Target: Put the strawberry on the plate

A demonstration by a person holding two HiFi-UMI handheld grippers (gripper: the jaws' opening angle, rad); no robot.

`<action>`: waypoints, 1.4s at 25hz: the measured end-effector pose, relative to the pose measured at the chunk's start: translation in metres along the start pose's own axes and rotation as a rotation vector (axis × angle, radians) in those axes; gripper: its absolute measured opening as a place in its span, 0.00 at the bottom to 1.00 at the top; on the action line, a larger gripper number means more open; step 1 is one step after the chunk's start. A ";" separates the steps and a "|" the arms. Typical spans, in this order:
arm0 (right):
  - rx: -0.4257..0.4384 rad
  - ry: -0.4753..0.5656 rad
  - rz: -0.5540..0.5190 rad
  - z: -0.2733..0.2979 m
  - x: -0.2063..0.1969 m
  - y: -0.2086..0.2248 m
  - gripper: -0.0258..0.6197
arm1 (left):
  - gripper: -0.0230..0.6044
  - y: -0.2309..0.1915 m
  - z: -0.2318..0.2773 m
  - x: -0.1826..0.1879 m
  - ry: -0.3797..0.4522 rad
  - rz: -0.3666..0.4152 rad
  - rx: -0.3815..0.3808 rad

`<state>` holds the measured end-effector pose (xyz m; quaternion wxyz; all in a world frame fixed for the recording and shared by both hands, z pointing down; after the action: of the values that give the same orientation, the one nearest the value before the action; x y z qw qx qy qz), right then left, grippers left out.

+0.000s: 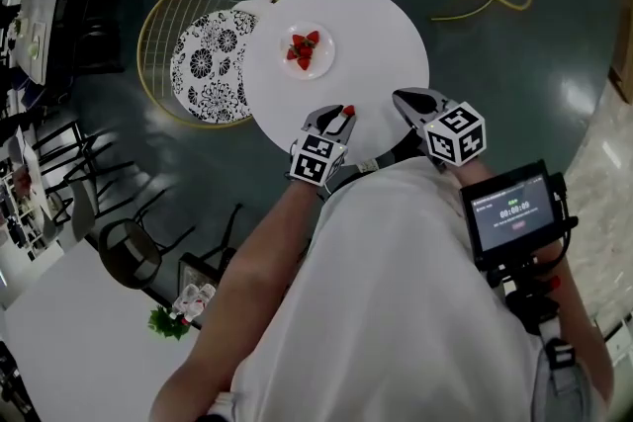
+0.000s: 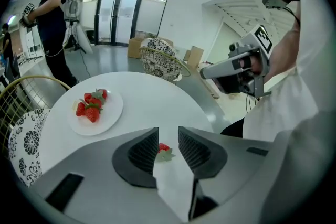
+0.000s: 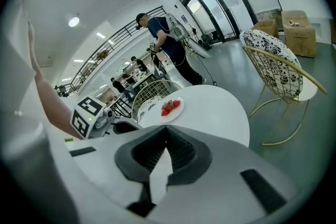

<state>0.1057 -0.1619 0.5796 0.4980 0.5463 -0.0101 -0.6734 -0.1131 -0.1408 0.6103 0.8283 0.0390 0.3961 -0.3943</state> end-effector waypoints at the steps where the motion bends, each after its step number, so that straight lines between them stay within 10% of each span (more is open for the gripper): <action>1: -0.001 0.001 0.002 0.000 0.000 0.000 0.05 | 0.19 0.000 0.001 -0.002 -0.010 0.010 -0.003; 23: -0.057 0.007 0.047 -0.011 -0.011 0.010 0.05 | 0.26 -0.012 0.034 -0.035 -0.362 0.062 0.018; 35: -0.027 -0.003 0.044 0.001 -0.004 0.026 0.05 | 0.26 -0.018 0.045 -0.028 -0.361 0.038 0.044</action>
<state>0.1217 -0.1724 0.5973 0.5200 0.5380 -0.0138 -0.6634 -0.1080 -0.1527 0.6647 0.8922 -0.0068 0.2315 -0.3878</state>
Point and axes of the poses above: the fingertips, and each gripper's own axes: z forward along the fingers, y to its right, x out of its top, the point moved 9 cm from there along -z, backward along the fingers, and after that the axes turned 9 degrees about y, right-handed, at the moved point
